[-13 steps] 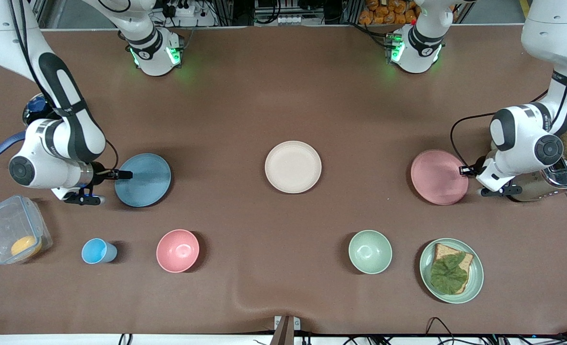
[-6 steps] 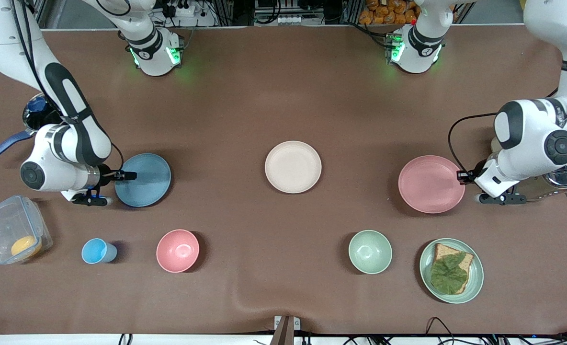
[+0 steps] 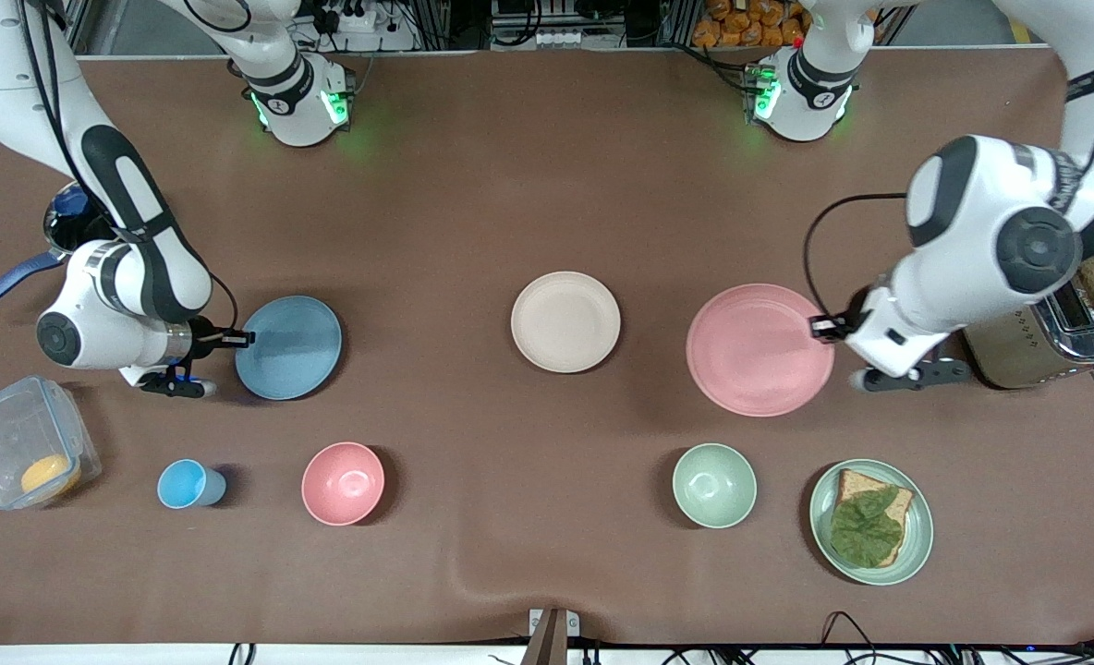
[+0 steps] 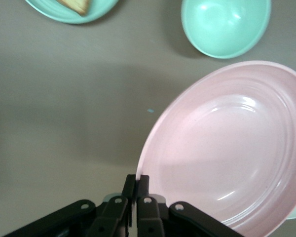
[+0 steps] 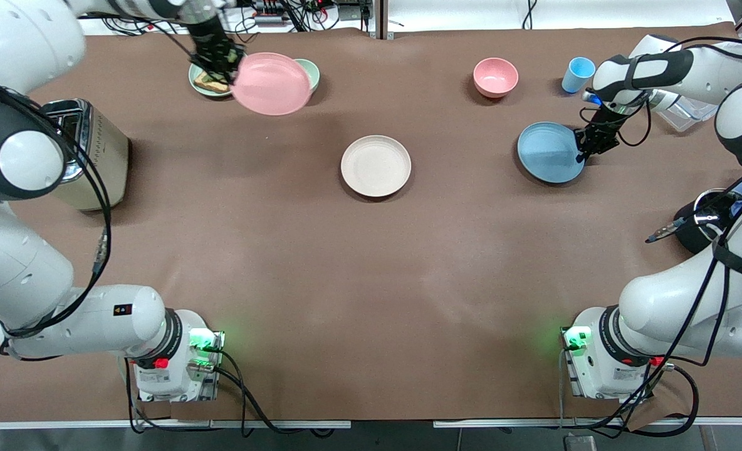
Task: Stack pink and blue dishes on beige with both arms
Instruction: 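Carry the pink plate onto the beige plate while the right gripper lifts the blue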
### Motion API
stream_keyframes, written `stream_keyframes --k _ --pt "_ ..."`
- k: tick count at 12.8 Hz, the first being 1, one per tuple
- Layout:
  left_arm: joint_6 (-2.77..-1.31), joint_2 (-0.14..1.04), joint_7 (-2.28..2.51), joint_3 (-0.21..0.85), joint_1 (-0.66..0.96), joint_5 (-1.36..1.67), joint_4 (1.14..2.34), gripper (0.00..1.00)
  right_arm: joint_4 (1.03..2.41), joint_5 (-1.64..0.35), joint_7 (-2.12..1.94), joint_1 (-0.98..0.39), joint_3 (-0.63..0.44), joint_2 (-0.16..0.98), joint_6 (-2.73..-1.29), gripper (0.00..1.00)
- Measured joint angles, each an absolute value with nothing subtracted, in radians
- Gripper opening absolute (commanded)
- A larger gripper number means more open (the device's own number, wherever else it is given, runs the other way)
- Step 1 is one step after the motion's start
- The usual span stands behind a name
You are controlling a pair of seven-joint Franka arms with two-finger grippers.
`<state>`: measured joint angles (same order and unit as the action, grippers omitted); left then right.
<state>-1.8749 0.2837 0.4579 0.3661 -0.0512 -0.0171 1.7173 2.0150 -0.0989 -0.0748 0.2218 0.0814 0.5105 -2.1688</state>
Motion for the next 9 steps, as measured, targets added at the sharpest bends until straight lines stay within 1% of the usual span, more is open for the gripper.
stream_keyframes --k 3,6,9 --pt "-1.894 0.334 0.58 0.372 0.046 -0.016 1.711 0.0 2.007 -0.102 -0.108 0.223 0.083 0.508 -2.165 0.0" --pt "-1.921 0.37 0.631 0.373 0.096 0.001 1.715 0.0 1.976 -0.103 -0.126 0.222 0.087 0.492 -2.106 0.0" --pt "-2.056 0.382 0.718 0.376 0.162 0.002 1.796 0.0 1.907 -0.102 -0.127 0.222 0.092 0.468 -1.981 0.0"
